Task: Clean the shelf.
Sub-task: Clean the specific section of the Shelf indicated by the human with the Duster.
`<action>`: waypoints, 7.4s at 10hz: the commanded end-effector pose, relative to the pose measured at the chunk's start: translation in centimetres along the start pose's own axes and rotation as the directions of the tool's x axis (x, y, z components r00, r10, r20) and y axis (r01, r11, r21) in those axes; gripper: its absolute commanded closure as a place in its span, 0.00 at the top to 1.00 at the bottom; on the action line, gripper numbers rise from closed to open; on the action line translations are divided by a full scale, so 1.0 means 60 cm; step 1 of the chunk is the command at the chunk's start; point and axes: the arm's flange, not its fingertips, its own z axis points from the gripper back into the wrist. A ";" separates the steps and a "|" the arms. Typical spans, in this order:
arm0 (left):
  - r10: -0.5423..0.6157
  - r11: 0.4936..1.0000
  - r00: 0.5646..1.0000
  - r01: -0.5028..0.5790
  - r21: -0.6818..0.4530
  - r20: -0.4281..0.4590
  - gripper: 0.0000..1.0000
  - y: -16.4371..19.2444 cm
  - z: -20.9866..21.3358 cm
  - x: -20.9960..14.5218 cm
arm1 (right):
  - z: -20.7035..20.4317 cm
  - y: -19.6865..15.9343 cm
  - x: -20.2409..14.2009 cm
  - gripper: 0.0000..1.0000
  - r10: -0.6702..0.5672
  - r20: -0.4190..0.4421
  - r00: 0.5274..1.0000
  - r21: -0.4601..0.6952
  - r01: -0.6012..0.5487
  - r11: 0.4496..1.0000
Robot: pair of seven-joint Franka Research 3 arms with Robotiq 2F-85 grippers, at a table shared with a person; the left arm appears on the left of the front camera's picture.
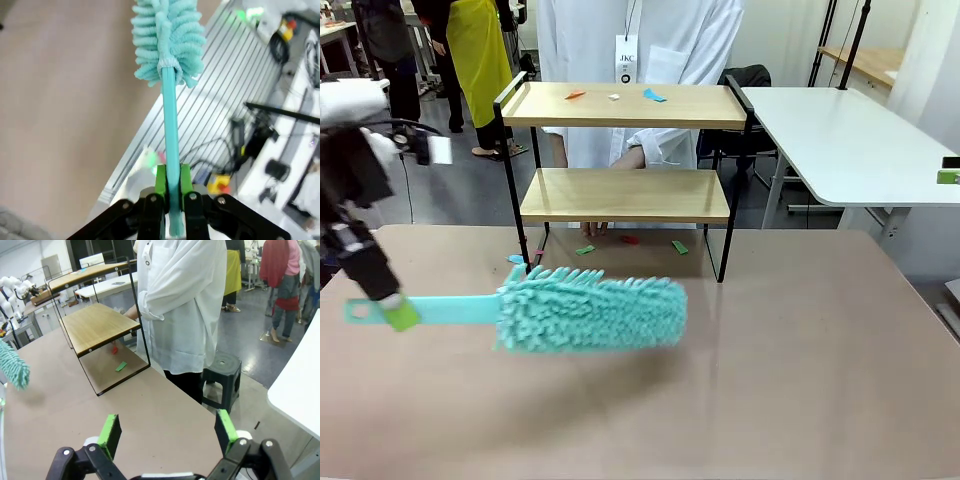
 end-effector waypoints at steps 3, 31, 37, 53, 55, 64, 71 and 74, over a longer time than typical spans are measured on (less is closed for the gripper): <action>0.155 0.986 0.959 -0.166 0.027 0.237 0.13 -0.065 -0.103 0.049 | 0.000 0.001 0.005 1.00 0.006 0.001 1.000 0.000 -0.006 1.000; 0.487 0.802 0.630 -0.596 -0.024 0.605 0.13 -0.062 -0.417 0.404 | 0.000 0.001 0.005 1.00 0.006 0.001 1.000 0.000 -0.006 1.000; 0.464 0.797 0.667 -0.601 0.053 0.583 0.13 -0.061 -0.458 0.437 | 0.000 0.001 0.005 1.00 0.006 0.001 1.000 0.000 -0.006 1.000; 0.485 0.667 0.662 -0.703 0.248 0.572 0.13 0.070 -0.388 0.280 | 0.000 0.001 0.005 1.00 0.006 0.001 1.000 0.000 -0.006 1.000; 0.493 0.631 0.640 -0.729 0.264 0.589 0.13 0.074 -0.372 0.246 | 0.000 0.001 0.005 1.00 0.006 0.001 1.000 0.000 -0.006 1.000; 0.415 0.359 0.651 -0.759 0.543 0.636 0.13 0.089 -0.346 0.145 | 0.000 0.001 0.005 1.00 0.006 0.001 1.000 0.000 -0.006 1.000; 0.372 0.403 0.694 -0.719 0.566 0.616 0.13 0.070 -0.332 0.201 | 0.000 0.001 0.005 1.00 0.006 0.001 1.000 0.000 -0.006 1.000; 0.342 0.511 0.709 -0.691 0.511 0.617 0.13 0.060 -0.296 0.189 | 0.000 0.001 0.005 1.00 0.006 0.001 1.000 0.000 -0.006 1.000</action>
